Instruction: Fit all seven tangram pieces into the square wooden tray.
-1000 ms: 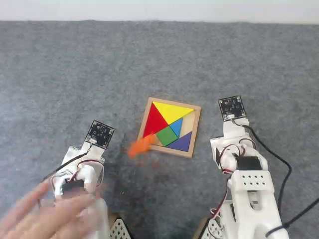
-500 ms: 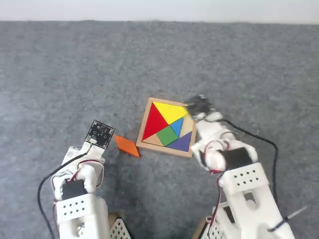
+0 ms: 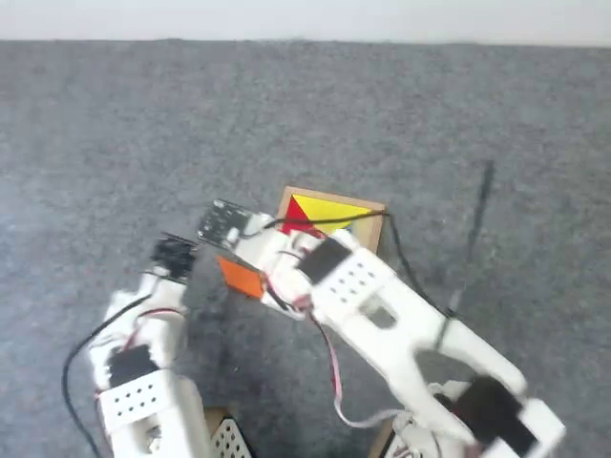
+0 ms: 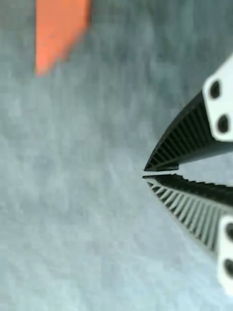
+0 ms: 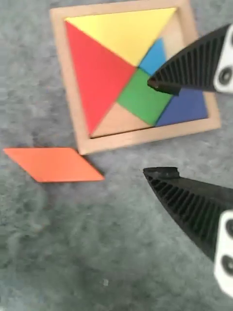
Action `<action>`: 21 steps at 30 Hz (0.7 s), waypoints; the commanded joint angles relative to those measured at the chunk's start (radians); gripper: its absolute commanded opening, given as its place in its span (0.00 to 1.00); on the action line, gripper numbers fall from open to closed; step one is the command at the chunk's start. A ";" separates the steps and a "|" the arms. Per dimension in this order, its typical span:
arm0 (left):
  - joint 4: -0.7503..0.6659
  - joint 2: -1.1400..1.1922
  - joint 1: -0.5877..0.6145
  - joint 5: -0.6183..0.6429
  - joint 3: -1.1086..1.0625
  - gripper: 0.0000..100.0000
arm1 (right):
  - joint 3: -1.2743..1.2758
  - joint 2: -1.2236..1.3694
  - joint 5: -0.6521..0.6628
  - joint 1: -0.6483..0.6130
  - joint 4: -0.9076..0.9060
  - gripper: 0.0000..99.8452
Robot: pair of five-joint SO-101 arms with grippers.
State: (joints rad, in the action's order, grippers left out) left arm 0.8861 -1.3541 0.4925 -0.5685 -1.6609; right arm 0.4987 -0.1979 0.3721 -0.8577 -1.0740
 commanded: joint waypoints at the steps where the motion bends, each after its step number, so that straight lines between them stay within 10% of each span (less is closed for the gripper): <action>1: 0.025 -0.014 0.282 -0.002 0.171 0.02 | -0.132 0.094 0.017 -0.021 -0.005 0.26; 7: -0.029 -0.012 0.583 0.209 0.222 0.01 | -0.267 0.280 0.009 -0.084 -0.001 0.26; 21: -0.035 -0.012 0.597 0.210 0.170 0.01 | -0.620 0.693 0.031 -0.197 -0.035 0.26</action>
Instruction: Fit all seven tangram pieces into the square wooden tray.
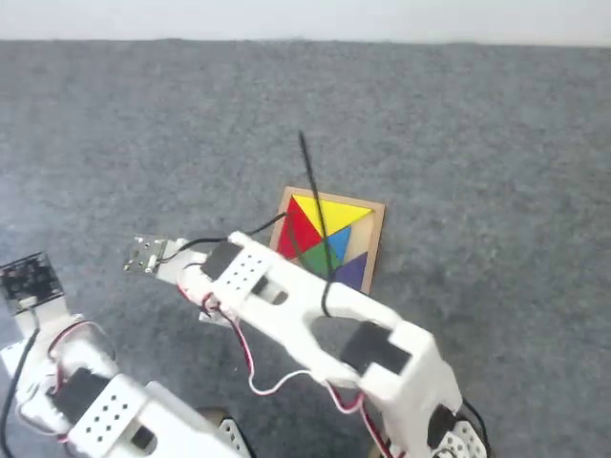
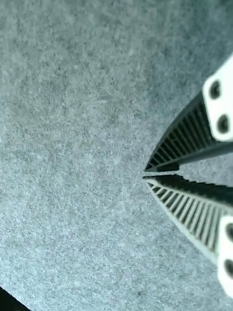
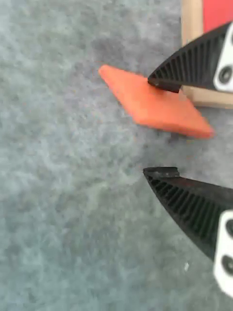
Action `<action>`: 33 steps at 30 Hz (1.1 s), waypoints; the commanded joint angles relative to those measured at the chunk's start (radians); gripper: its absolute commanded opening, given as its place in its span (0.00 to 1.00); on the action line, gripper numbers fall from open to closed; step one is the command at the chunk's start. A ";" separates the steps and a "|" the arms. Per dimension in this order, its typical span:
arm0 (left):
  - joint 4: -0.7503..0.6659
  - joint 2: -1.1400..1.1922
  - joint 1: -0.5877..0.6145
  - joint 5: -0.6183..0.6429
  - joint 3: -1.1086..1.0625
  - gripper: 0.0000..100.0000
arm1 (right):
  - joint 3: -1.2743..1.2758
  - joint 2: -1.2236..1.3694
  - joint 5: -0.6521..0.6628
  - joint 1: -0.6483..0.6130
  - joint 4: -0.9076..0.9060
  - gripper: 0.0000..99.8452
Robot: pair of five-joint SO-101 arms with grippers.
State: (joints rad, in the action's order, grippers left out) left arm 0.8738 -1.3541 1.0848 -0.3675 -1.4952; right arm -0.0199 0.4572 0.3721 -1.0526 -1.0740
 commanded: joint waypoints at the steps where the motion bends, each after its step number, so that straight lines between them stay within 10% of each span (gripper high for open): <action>1: -0.023 -0.012 0.005 0.008 0.002 0.01 | -0.127 0.070 0.057 0.005 -0.058 0.26; 15: -0.023 -0.012 0.005 0.008 -0.001 0.01 | -0.310 0.160 0.126 0.120 -0.206 0.05; 33: -0.015 -0.012 -0.035 -0.026 -0.016 0.01 | -0.310 -0.044 0.028 0.213 -0.268 0.01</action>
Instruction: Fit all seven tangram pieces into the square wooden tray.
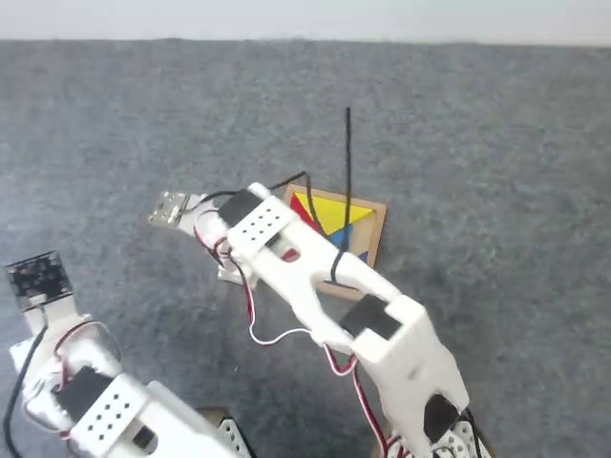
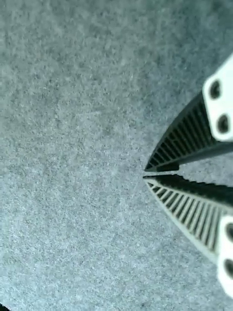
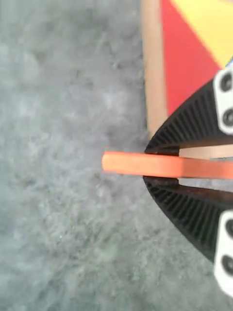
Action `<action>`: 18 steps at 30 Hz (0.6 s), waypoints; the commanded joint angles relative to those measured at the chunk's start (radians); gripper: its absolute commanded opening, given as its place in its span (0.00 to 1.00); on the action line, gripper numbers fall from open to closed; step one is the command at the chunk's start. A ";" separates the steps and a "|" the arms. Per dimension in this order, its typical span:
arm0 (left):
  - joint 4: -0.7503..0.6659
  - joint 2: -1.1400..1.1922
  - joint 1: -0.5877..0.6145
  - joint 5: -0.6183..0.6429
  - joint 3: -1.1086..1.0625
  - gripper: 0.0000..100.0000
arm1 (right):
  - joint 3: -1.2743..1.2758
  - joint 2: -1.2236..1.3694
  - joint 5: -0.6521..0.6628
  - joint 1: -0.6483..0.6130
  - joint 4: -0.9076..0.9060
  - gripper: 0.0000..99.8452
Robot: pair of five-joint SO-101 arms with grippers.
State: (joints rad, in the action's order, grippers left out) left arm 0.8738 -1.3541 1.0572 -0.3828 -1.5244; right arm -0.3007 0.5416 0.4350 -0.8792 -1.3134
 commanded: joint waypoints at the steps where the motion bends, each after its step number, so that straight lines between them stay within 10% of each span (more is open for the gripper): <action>1: -0.015 -0.012 -0.008 -0.011 0.013 0.01 | -0.029 -0.151 -0.055 0.050 -0.031 0.01; 18: -0.020 -0.012 -0.009 -0.014 -0.002 0.01 | 0.404 -0.595 -0.381 0.481 -0.061 0.01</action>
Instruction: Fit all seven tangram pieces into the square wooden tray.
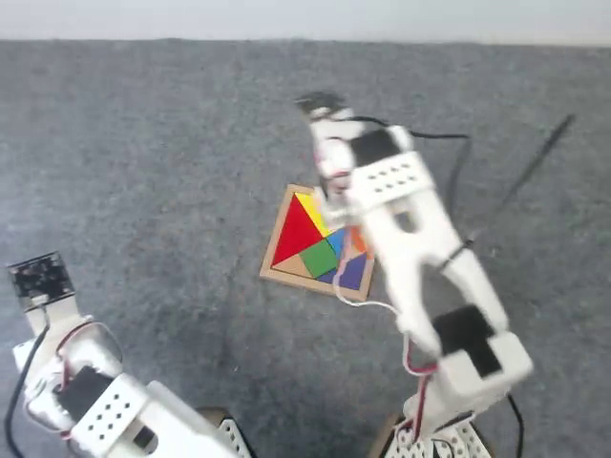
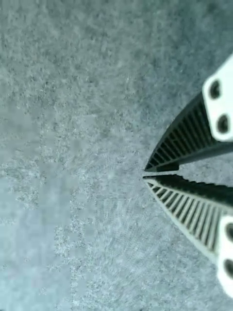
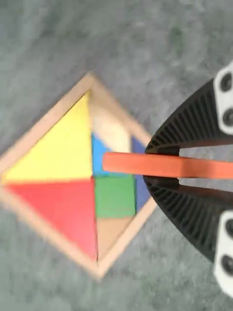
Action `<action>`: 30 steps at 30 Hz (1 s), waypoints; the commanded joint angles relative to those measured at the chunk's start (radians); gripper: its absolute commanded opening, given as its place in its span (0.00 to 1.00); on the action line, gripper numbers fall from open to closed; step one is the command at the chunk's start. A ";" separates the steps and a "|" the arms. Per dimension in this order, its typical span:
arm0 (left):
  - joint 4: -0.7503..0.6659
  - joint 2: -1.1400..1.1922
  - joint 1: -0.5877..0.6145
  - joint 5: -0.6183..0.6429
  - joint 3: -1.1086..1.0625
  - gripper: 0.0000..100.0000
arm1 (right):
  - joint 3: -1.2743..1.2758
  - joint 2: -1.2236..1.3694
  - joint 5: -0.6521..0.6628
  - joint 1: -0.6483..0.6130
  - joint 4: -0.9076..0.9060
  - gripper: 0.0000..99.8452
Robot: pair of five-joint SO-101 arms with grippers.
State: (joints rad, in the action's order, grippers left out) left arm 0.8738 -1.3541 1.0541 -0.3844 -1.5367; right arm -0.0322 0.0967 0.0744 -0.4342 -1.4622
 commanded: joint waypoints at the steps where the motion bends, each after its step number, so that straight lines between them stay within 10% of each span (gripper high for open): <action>1: -0.018 -0.012 -0.008 -0.014 0.010 0.01 | 0.204 -0.189 -0.037 0.039 0.133 0.01; 13: 0.098 -0.012 -0.153 -0.169 -0.016 0.01 | 0.394 -0.107 -0.215 0.143 0.443 0.01; 30: 0.077 -0.012 -0.158 -0.176 -0.041 0.01 | 0.155 0.189 -0.336 0.185 0.421 0.01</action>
State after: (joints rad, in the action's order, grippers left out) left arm 0.9613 -1.3541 0.8976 -0.5516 -1.5873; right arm 0.1795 0.2992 -0.2524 -0.2593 -1.0403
